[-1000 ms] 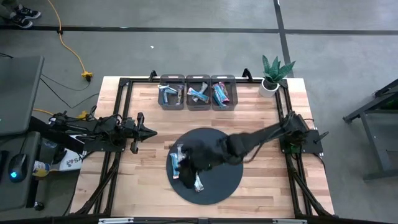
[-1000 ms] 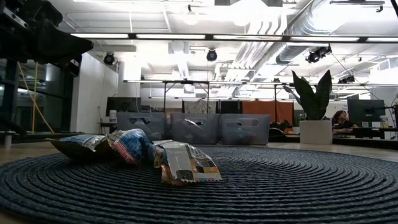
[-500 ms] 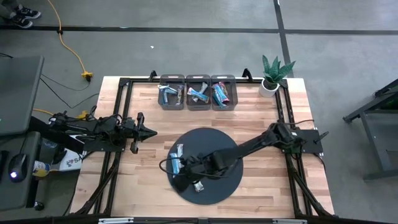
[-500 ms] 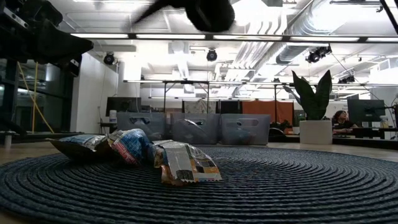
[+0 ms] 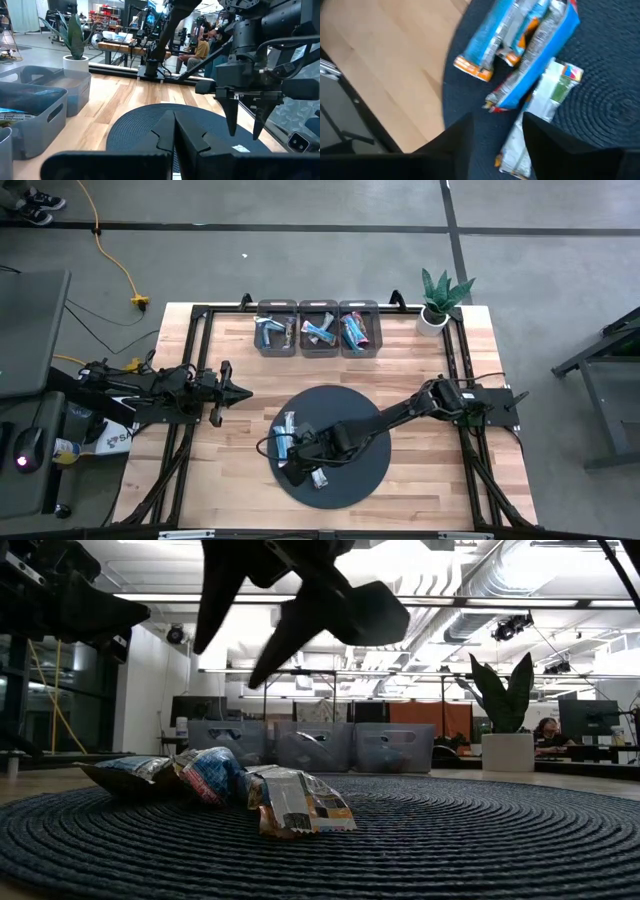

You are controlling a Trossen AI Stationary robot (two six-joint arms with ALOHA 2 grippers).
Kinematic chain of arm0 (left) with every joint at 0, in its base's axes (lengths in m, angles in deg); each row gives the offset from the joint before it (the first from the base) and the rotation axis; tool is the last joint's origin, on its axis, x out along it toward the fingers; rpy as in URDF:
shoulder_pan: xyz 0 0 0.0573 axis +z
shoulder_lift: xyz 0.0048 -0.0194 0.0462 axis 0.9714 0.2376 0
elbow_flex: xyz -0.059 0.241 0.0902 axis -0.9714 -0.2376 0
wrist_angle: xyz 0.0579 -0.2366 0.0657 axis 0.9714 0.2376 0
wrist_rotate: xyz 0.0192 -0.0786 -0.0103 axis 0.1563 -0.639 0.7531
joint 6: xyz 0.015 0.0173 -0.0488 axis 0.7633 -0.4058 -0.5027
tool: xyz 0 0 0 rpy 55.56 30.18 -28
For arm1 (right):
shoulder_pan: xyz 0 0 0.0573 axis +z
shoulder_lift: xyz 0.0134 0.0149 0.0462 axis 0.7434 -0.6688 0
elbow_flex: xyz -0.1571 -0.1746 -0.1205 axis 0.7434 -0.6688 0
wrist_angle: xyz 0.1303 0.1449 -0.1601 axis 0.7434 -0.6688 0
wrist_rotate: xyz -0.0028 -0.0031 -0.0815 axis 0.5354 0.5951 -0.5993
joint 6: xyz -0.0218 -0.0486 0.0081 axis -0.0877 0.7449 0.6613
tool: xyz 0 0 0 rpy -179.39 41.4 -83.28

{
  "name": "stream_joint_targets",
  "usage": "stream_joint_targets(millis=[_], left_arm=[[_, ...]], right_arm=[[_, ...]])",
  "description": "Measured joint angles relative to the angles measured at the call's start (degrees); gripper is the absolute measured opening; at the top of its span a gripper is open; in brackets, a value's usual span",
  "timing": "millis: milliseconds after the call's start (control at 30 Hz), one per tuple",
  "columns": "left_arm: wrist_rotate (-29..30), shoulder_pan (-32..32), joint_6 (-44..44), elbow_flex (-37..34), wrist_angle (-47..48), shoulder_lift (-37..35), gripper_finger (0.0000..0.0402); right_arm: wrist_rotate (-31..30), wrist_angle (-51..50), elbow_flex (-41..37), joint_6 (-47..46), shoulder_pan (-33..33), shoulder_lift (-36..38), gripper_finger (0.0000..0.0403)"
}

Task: Pick and place Granola Bars by type
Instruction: Put the yellow granola bar into the middle black bin

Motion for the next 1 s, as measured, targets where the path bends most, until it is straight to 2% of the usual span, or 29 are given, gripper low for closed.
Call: stream_joint_targets(millis=[200, 333, 600, 1000], left_arm=[[0.0, 0.0, 0.0, 0.0, 0.0, 0.0, 0.0001], [0.0, 0.0, 0.0, 0.0, 0.0, 0.0, 0.0001], [0.0, 0.0, 0.0, 0.0, 0.0, 0.0, 0.0001], [0.0, 0.0, 0.0, 0.0, 0.0, 0.0, 0.0001]], right_arm=[[-0.2, -1.1, 0.1, 0.0, 0.3, -0.6, 0.0217], [0.0, -1.4, 0.1, -0.8, 0.3, -1.1, 0.0239], [3.0, -3.3, 0.1, -1.1, 0.4, -2.6, 0.0244], [2.4, -3.9, 0.1, -1.2, 0.7, -3.4, 0.0244]])
